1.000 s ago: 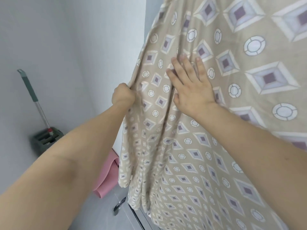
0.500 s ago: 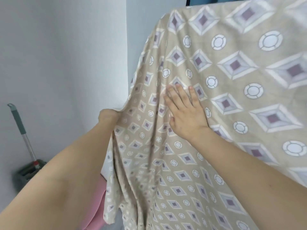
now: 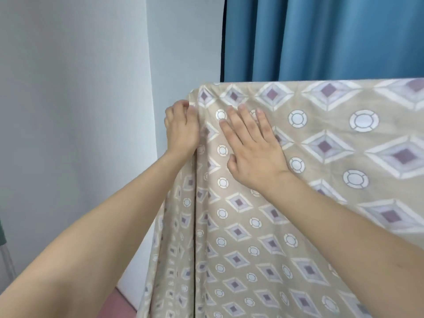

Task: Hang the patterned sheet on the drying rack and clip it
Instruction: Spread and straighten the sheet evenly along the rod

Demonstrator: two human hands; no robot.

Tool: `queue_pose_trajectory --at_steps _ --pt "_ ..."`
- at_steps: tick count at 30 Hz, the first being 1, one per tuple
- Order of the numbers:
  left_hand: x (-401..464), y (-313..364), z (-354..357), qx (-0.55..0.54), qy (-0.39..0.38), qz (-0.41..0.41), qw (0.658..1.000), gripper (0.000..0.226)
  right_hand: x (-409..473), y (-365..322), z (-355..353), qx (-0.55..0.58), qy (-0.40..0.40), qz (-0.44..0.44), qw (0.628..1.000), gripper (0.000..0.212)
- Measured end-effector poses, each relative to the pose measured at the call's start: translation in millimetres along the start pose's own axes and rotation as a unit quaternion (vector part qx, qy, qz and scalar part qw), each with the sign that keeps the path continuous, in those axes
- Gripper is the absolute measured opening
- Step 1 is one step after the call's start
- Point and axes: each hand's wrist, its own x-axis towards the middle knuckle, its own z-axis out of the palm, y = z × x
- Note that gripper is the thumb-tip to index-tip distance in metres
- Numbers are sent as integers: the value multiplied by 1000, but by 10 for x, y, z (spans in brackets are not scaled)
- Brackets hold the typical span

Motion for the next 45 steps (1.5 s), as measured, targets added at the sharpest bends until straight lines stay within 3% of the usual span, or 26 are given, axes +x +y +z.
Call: queue_pose_trajectory --at_steps 4,8,12,16,22,28,34,45 --pt "170 232 116 35 21 65 997 34 129 250 -233 -31 35 18 999 71" --pt "240 395 191 131 29 160 978 38 194 512 -430 -71 28 101 992 68" --pt "270 476 258 181 46 178 966 43 233 738 -673 -69 -26 193 978 40" --pt "275 726 372 159 13 225 961 50 247 887 -655 -76 1 192 979 35" --pt "151 841 523 134 9 288 948 38 144 880 -531 -112 57 179 976 20" --pt "-113 1234 769 123 -54 369 920 37 -214 1194 -766 -89 90 268 955 43" --pt "-516 1720 1010 114 -60 421 898 49 -778 1628 -1051 -177 73 306 932 50" --pt "-1211 2540 1351 57 -150 499 851 59 -1619 2169 -1626 -191 31 368 909 58"
